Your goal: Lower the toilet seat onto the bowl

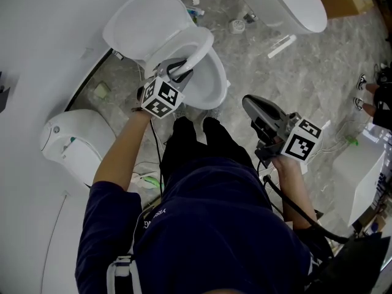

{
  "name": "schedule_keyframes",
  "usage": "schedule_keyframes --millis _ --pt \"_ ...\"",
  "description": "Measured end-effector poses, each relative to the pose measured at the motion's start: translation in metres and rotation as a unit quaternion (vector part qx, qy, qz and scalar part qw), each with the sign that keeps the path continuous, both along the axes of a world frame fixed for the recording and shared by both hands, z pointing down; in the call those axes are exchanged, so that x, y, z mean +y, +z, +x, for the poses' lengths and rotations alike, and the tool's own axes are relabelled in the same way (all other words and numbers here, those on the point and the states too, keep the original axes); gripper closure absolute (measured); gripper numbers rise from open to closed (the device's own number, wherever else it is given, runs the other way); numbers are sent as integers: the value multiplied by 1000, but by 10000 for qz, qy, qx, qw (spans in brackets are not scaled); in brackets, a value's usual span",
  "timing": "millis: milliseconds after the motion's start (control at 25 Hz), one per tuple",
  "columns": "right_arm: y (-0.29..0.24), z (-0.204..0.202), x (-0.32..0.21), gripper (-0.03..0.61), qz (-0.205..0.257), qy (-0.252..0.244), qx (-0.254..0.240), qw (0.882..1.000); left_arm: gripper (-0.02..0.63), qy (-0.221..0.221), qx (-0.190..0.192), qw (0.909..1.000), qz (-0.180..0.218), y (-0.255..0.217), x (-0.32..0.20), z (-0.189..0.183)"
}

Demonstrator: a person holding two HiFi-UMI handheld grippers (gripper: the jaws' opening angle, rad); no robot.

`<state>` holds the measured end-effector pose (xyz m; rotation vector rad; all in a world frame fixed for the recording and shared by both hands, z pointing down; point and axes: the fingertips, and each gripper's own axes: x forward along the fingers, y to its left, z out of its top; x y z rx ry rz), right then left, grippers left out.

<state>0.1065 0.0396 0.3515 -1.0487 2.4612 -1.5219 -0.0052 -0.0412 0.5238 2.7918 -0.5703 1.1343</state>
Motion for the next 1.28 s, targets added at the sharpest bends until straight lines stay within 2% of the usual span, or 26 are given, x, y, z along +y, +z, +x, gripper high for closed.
schedule_keyframes --millis 240,680,1280 --pt "4 3 2 569 -24 12 14 10000 469 138 22 9995 -299 15 18 11" --pt "16 10 7 569 -149 90 60 9998 400 344 104 9954 -889 41 36 25" --pt "31 18 14 569 -354 195 126 9991 328 704 233 9822 -1726 67 61 38"
